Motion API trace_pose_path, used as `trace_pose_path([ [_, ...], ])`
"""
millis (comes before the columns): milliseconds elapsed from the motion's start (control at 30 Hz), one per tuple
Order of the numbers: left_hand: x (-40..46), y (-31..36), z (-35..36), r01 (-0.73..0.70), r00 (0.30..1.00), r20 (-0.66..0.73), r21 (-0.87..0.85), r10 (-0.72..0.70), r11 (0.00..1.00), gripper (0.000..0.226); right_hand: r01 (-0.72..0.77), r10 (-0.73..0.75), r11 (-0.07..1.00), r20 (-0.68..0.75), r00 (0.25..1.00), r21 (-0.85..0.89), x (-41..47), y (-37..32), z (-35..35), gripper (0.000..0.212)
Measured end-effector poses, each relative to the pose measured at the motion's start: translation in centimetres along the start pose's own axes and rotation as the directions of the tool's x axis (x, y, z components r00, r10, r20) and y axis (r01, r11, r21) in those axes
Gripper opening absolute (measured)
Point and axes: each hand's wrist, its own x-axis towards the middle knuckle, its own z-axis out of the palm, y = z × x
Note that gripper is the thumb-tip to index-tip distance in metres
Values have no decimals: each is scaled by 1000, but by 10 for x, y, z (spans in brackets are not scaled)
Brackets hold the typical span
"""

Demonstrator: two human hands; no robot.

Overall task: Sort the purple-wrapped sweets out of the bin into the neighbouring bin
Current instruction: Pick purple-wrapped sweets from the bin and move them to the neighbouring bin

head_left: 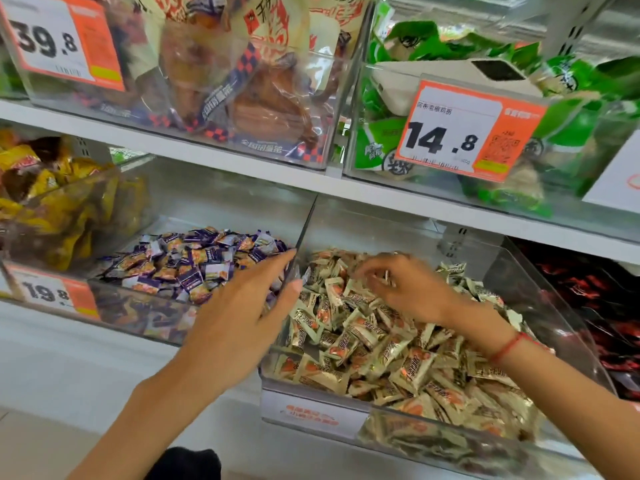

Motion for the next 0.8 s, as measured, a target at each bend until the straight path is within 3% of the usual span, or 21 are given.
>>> trace_pose_path([
  [67,-4,2,13,-18,997,69,35,16,999,53,12,-7,999,131,991,-38,-11,9,14,31],
  [167,-6,-6,20,-46,999,9,127,45,991,49,70,-47,987,155,987,-148,-20,7,41,44],
  [300,0,-4,18,-246,956,-28,461,292,852,42,134,-55,959,297,953,-250,-40,11,41,46],
  [433,4,18,24,-371,917,35,438,396,819,61,207,-119,945,325,938,-254,-65,17,17,41],
  [500,7,34,29,-377,926,103,322,364,869,60,250,-160,925,303,939,-287,-76,26,7,38],
  [633,35,37,58,-236,926,340,173,168,956,43,300,-190,879,304,933,-370,-99,40,-8,38],
  [733,52,29,92,-268,808,587,304,41,914,43,305,-202,868,282,938,-393,-110,43,-10,37],
  [800,57,24,106,-323,748,662,419,-42,849,47,272,-176,884,266,948,-381,-114,45,-11,36],
])
